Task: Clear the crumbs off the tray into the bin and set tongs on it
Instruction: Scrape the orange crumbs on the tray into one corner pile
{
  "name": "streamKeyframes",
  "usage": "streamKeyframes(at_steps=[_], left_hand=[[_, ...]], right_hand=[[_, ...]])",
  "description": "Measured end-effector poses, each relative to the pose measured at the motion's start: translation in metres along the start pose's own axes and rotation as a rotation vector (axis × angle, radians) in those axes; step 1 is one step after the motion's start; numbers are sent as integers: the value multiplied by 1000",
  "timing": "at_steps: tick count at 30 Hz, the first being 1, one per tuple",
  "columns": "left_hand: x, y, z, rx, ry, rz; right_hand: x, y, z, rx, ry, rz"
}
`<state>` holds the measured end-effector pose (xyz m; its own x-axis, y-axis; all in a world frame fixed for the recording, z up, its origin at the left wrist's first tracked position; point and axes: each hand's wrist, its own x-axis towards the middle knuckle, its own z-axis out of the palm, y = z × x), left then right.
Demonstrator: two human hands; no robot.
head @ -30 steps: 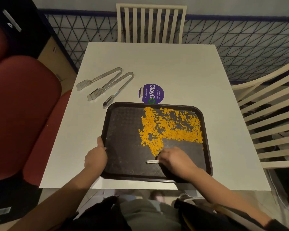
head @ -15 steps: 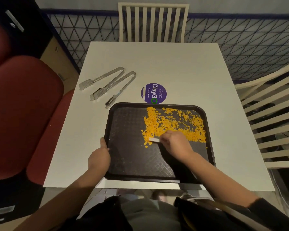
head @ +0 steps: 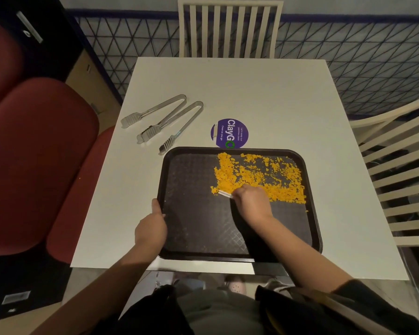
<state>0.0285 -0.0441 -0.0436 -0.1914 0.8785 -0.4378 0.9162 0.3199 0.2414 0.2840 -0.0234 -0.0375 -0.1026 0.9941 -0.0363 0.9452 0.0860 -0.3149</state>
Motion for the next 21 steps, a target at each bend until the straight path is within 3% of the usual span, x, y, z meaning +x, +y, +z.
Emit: streamKeyframes(at_steps=[4,8,11,21], left_hand=[[0,-1,1,-13,-1,6],[3,-4,3,-2,2,21],[4,-5,3,4,3,27],[5,-8,3,-26,-15,36]], right_hand=[[-13,-13,-6,78,20,-13],[-28,-50,4,90,-185,-217],[-22,-56,15,34,-239,-260],[8,7,-7,-27,-28,130]])
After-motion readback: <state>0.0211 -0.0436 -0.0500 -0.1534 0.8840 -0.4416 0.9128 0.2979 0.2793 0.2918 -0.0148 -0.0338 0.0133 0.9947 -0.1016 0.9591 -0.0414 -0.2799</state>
